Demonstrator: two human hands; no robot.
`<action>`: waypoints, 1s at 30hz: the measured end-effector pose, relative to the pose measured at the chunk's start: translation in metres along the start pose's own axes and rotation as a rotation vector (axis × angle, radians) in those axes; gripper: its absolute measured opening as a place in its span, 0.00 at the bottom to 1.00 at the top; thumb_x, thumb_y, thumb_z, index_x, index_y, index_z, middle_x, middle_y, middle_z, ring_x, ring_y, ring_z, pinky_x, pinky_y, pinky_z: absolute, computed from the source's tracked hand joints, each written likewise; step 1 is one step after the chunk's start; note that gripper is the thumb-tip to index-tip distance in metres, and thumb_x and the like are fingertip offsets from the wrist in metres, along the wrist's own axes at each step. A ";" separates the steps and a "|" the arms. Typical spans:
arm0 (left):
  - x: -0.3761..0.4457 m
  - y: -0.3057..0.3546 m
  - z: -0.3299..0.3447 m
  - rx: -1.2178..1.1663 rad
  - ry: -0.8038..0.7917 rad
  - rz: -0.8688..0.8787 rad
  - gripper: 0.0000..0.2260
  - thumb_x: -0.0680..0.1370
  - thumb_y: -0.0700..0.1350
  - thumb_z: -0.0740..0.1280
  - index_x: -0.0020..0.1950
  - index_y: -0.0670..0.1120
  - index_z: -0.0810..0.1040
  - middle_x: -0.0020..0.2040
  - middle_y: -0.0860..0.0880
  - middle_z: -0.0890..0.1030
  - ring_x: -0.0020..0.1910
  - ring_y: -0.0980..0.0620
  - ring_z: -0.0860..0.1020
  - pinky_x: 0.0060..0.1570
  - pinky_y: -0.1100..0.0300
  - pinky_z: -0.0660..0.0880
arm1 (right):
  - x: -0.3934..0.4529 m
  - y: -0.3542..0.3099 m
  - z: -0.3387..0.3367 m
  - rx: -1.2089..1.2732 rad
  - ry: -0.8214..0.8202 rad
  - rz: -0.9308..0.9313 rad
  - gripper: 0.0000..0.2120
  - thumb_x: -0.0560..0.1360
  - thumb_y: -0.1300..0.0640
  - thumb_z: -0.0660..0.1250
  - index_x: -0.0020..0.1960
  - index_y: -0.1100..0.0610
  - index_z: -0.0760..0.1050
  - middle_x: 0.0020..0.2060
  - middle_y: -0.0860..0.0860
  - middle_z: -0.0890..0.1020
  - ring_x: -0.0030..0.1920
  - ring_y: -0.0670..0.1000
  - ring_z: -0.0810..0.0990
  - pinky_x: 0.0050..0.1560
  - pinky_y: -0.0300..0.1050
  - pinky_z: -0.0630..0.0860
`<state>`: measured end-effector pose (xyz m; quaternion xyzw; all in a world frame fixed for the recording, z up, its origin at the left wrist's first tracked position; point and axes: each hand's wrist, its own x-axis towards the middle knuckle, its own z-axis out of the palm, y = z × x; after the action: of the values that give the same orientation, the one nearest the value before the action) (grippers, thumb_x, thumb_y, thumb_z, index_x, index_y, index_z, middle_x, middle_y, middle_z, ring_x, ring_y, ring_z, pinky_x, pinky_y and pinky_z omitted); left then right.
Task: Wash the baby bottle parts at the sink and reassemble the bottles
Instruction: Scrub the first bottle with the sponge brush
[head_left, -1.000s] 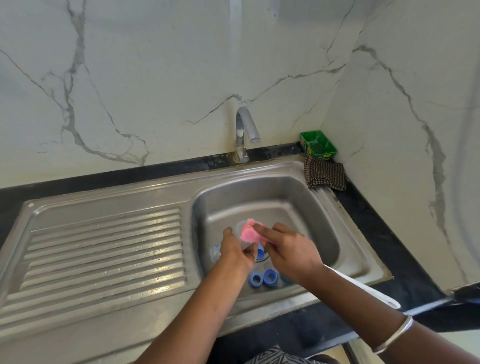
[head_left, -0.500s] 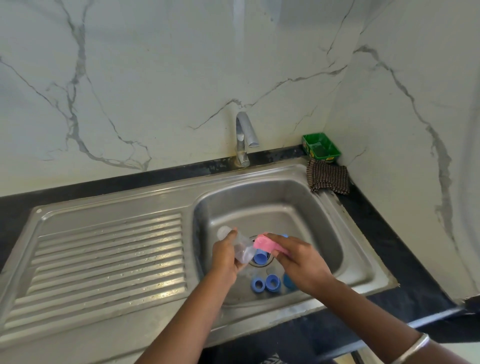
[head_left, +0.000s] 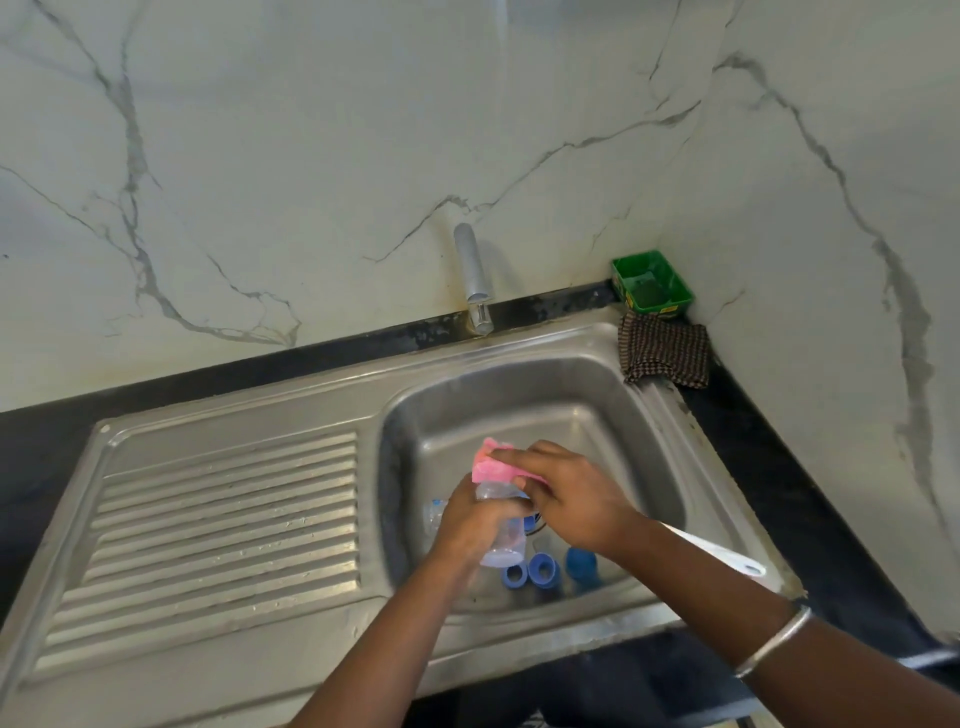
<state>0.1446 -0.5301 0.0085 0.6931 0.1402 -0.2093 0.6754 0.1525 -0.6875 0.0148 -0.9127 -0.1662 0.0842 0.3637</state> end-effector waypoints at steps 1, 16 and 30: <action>-0.001 0.002 0.001 -0.031 -0.018 -0.015 0.19 0.61 0.39 0.76 0.51 0.44 0.83 0.42 0.44 0.85 0.41 0.48 0.84 0.40 0.55 0.80 | -0.002 0.003 -0.003 0.005 0.011 -0.010 0.30 0.80 0.55 0.61 0.70 0.25 0.58 0.48 0.41 0.74 0.48 0.47 0.78 0.48 0.53 0.78; -0.018 0.010 0.035 -0.402 -0.233 -0.218 0.15 0.70 0.44 0.73 0.55 0.41 0.80 0.48 0.42 0.80 0.41 0.47 0.80 0.37 0.56 0.77 | -0.028 0.040 -0.036 -0.035 0.062 -0.028 0.26 0.80 0.56 0.63 0.72 0.33 0.66 0.51 0.41 0.77 0.48 0.47 0.79 0.43 0.47 0.77; -0.024 0.029 0.035 -0.420 -0.093 -0.208 0.18 0.70 0.47 0.73 0.58 0.41 0.81 0.52 0.41 0.82 0.47 0.45 0.82 0.40 0.51 0.80 | -0.018 0.035 -0.049 -0.013 0.105 -0.083 0.27 0.80 0.54 0.63 0.73 0.30 0.63 0.51 0.41 0.76 0.48 0.47 0.78 0.43 0.46 0.77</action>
<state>0.1341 -0.5640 0.0454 0.5086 0.2200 -0.2758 0.7854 0.1582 -0.7492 0.0265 -0.9106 -0.1852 0.0202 0.3691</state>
